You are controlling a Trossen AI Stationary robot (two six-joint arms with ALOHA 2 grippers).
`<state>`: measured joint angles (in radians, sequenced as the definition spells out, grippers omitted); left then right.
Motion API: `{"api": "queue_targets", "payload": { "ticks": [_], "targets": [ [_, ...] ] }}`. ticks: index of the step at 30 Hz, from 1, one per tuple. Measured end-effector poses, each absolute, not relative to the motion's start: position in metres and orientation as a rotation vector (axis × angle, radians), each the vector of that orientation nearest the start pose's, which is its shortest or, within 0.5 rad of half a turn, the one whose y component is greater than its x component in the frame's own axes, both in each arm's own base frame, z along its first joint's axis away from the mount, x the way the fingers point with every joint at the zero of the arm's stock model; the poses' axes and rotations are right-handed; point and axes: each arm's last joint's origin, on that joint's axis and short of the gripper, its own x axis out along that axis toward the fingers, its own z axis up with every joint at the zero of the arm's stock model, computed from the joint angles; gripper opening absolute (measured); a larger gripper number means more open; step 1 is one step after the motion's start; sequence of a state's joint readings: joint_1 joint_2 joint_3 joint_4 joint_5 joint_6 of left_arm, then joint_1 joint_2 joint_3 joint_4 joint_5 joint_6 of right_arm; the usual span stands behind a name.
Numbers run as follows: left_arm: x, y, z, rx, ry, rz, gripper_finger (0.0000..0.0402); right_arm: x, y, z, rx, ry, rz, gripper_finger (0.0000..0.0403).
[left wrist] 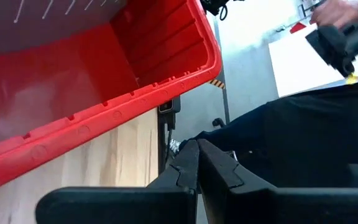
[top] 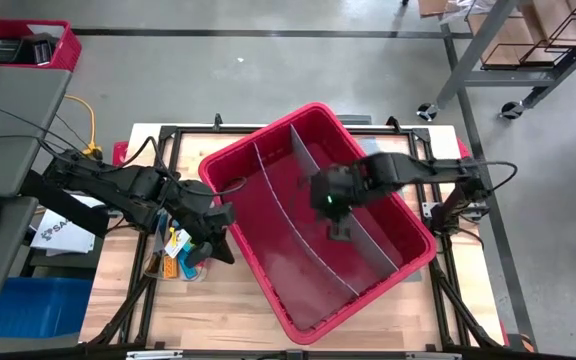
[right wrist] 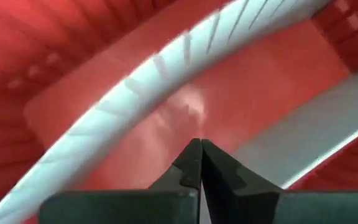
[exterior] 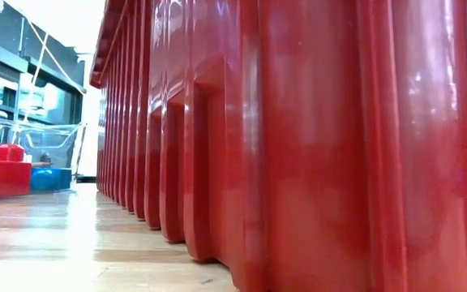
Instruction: Sort Items/Unsort Items
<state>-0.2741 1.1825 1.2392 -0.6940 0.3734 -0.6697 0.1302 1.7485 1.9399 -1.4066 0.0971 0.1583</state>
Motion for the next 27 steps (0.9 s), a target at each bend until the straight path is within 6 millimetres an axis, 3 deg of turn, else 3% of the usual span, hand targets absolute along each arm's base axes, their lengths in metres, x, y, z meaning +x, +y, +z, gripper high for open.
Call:
{"api": "queue_targets", "payload": {
  "ticks": [3,8,12,15,20,27],
  "targets": [
    [0.225,-0.075,0.365,-0.649,0.839,-0.39,0.0,0.307,0.042,0.377,0.062,1.385,-0.119,0.0],
    [0.225,-0.074,0.364,-0.606,0.832,-0.404,0.0,0.292,0.044,0.387,0.296,1.352,-0.148,0.0],
    [0.224,-0.075,0.363,-0.594,0.843,-0.408,0.0,0.288,0.051,0.388,0.285,1.281,-0.185,0.0],
    [0.221,-0.077,0.36,-0.549,0.876,-0.416,0.0,0.279,0.062,0.387,0.286,1.347,-0.2,0.0],
    [0.215,-0.082,0.351,-0.435,0.945,-0.348,0.0,0.281,0.101,0.385,0.387,1.296,-0.157,0.0],
    [0.215,-0.082,0.35,-0.253,0.879,-0.249,0.0,0.276,0.165,0.376,0.534,1.279,-0.11,0.0]
  ]
}}
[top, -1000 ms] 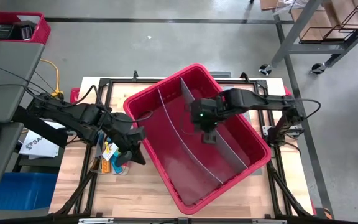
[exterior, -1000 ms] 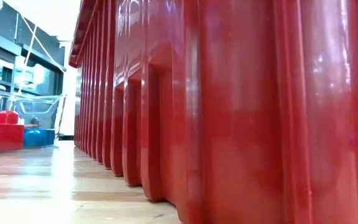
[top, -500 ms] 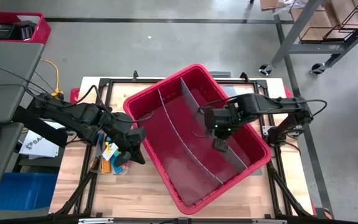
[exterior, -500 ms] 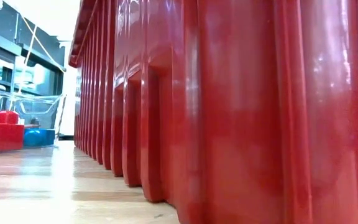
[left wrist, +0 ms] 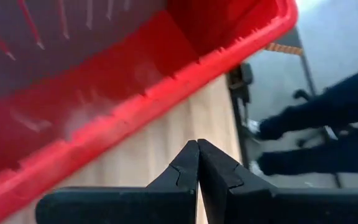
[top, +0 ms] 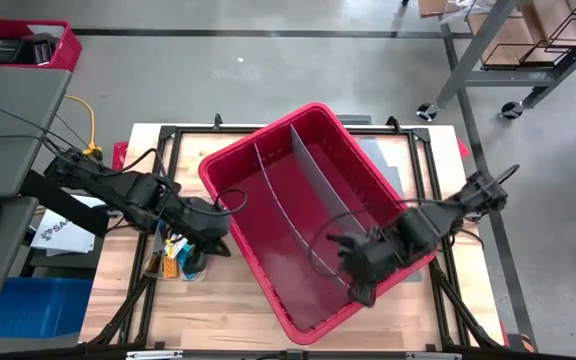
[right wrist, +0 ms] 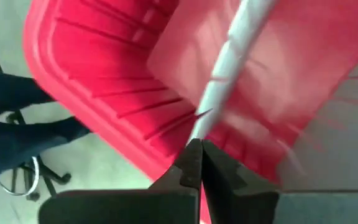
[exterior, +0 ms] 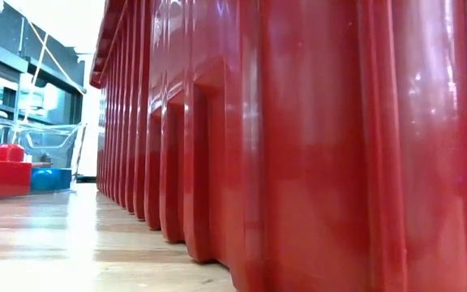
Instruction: Sort Items/Unsort Items
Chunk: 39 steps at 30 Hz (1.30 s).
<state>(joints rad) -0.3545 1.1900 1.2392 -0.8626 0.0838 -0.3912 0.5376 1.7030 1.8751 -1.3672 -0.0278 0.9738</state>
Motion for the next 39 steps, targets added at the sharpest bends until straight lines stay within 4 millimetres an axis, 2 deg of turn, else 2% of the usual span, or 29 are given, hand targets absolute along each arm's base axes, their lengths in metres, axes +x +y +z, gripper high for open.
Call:
{"api": "queue_targets", "payload": {
  "ticks": [5,9,14,17,22,27,30,33,39],
  "targets": [
    [0.219,-0.075,0.352,-0.156,0.826,-0.204,0.0,0.274,0.194,0.363,0.52,1.31,-0.091,0.0018],
    [0.224,-0.067,0.35,-0.088,0.814,-0.174,0.0,0.281,0.209,0.352,0.517,1.315,-0.08,0.008],
    [0.233,-0.061,0.342,-0.047,0.852,-0.126,0.0,0.286,0.202,0.346,0.484,1.306,-0.17,0.0172],
    [0.231,-0.059,0.34,-0.016,0.883,-0.118,0.0,0.29,0.189,0.348,0.485,1.286,-0.239,0.0202],
    [0.224,-0.057,0.339,-0.009,0.928,-0.079,0.0,0.296,0.178,0.352,0.541,1.29,-0.254,0.0208],
    [0.203,-0.066,0.334,0.057,1.058,-0.062,0.0,0.297,0.182,0.346,0.529,1.335,-0.254,0.0208],
    [0.196,-0.072,0.33,0.089,1.053,-0.02,0.0,0.304,0.187,0.337,0.528,1.352,-0.261,0.0208],
    [0.188,-0.082,0.317,0.068,1.049,-0.021,0.0,0.31,0.191,0.329,0.53,1.371,-0.248,0.0208],
    [0.17,-0.095,0.276,0.028,1.042,0.019,0.0,0.315,0.191,0.32,0.518,1.363,-0.308,0.0208]
  ]
}}
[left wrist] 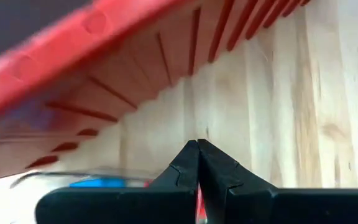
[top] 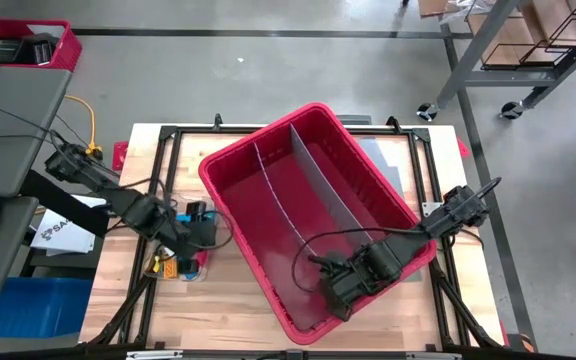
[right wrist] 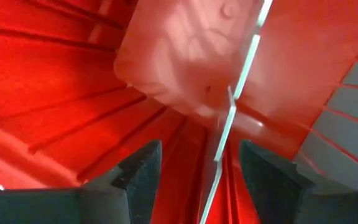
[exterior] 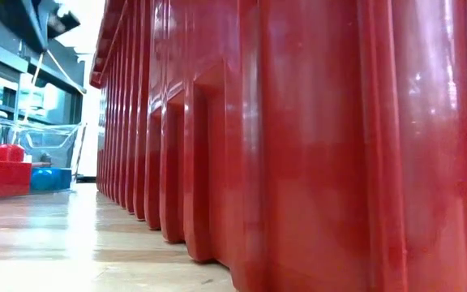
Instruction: Sort Items/Unsort Items
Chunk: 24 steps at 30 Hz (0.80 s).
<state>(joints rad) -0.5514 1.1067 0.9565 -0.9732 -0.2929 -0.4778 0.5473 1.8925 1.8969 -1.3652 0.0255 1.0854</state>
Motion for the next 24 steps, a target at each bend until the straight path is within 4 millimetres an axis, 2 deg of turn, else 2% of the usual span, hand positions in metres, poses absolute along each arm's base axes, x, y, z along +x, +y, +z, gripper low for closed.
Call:
{"api": "queue_targets", "payload": {
  "ticks": [5,8,14,21,24],
  "targets": [
    [0.177,-0.1,0.232,-0.019,0.992,0.003,0.0,0.312,0.182,0.319,0.545,1.372,-0.447,0.0208],
    [0.186,-0.104,0.213,-0.065,0.938,-0.016,0.0,0.313,0.182,0.319,0.581,1.39,-0.441,0.0208],
    [0.209,-0.108,0.191,-0.123,0.87,-0.003,0.0,0.32,0.191,0.32,0.642,1.357,-0.351,0.0208],
    [0.24,-0.116,0.166,-0.149,0.821,-0.046,0.0,0.321,0.194,0.3,0.583,1.49,-0.393,0.0208],
    [0.25,-0.119,0.157,-0.203,0.805,-0.062,0.0,0.322,0.191,0.298,0.588,1.501,-0.426,0.0208]
  ]
}}
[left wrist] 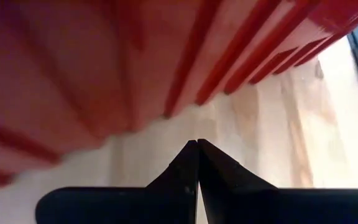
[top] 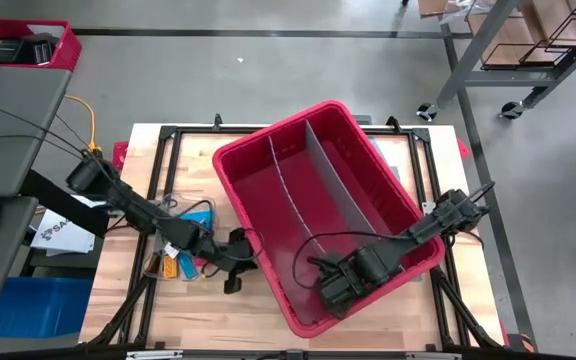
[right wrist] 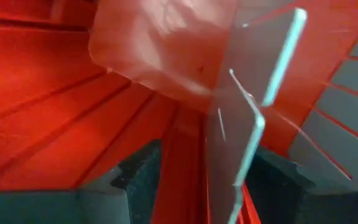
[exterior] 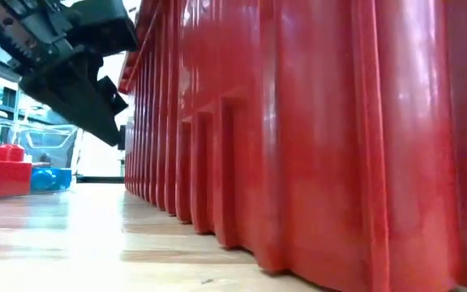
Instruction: Sort Items/Unsort Items
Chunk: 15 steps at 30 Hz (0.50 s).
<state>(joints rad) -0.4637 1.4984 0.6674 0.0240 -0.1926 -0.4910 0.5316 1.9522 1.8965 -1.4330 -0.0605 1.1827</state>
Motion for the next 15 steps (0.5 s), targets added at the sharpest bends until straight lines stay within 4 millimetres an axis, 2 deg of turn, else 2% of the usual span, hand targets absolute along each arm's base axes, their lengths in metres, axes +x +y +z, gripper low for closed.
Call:
{"api": "queue_targets", "payload": {
  "ticks": [3,5,7,11,12,15],
  "targets": [
    [0.256,-0.122,0.149,-0.271,0.793,-0.054,0.0,0.321,0.189,0.299,0.62,1.499,-0.473,0.0201],
    [0.259,-0.124,0.15,-0.316,0.767,-0.061,0.0,0.32,0.189,0.299,0.627,1.509,-0.488,0.018],
    [0.261,-0.125,0.15,-0.339,0.746,-0.066,0.0,0.32,0.19,0.299,0.642,1.512,-0.495,0.0142],
    [0.263,-0.125,0.152,-0.337,0.701,-0.033,0.0,0.319,0.191,0.299,0.671,1.523,-0.5,0.0029],
    [0.263,-0.124,0.152,-0.337,0.691,-0.006,0.0,0.319,0.191,0.299,0.676,1.528,-0.496,0.0016],
    [0.264,-0.121,0.151,-0.358,0.647,0.098,0.0,0.32,0.191,0.299,0.73,1.529,-0.533,0.0014]
  ]
}}
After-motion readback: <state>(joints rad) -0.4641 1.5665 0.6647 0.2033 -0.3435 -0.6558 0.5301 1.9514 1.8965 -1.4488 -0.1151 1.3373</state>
